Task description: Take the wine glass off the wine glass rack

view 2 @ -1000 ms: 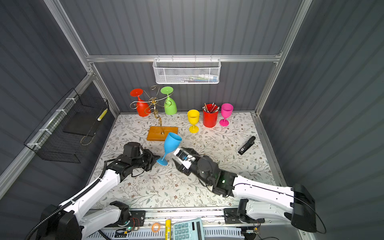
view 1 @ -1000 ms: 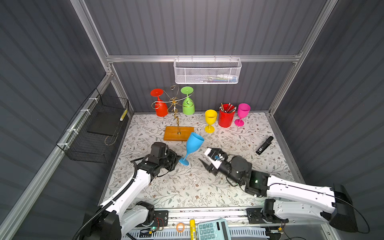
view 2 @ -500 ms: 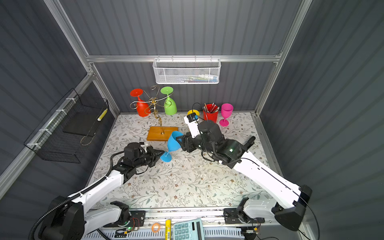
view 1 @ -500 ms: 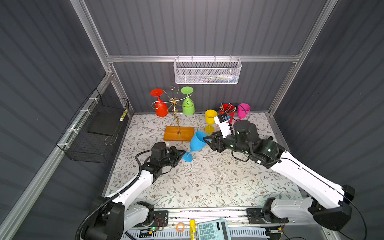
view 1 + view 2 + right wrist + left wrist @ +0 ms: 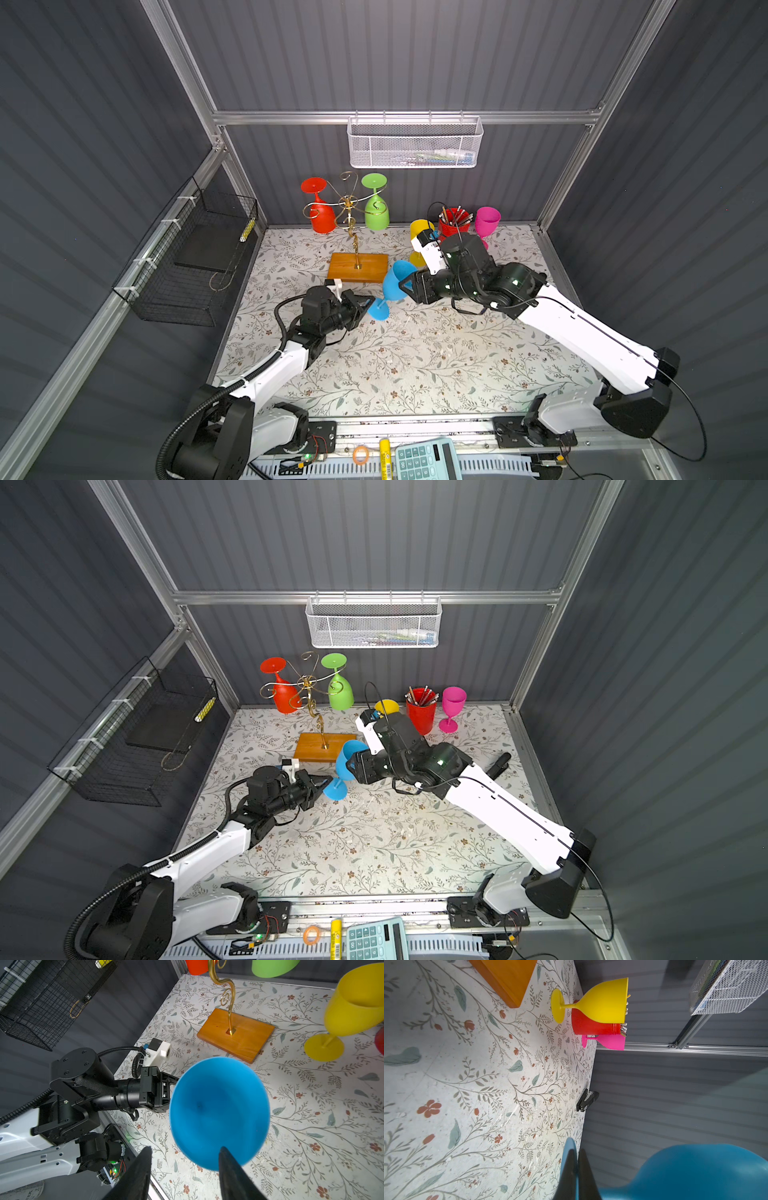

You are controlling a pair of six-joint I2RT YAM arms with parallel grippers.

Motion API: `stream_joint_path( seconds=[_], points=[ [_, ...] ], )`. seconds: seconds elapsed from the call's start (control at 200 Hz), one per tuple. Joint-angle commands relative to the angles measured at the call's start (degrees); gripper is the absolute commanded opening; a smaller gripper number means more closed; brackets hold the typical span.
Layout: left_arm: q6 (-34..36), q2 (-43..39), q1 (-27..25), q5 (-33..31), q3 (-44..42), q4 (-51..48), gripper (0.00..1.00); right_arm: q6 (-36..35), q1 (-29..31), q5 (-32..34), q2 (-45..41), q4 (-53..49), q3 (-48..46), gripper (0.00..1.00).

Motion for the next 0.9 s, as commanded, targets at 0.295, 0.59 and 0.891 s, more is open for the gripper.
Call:
stream_joint_path(
  seconds=[0.295,0.59,0.891],
  points=[
    [0.8,-0.4,0.0,1.9,-1.5,3.1,0.00,-2.5,2.2,0.9,6.0,-2.8,6.2,0.43],
    [0.9,-1.1,0.0,2.0,-1.8,3.2,0.00,-2.2,2.2,-1.2,7.0,-0.9,6.5,0.03],
    [4.2,-4.3,0.0,1.0,0.1,-4.5,0.59,-3.1,1.7,4.1,5.0,-1.7,4.3,0.00]
  ],
)
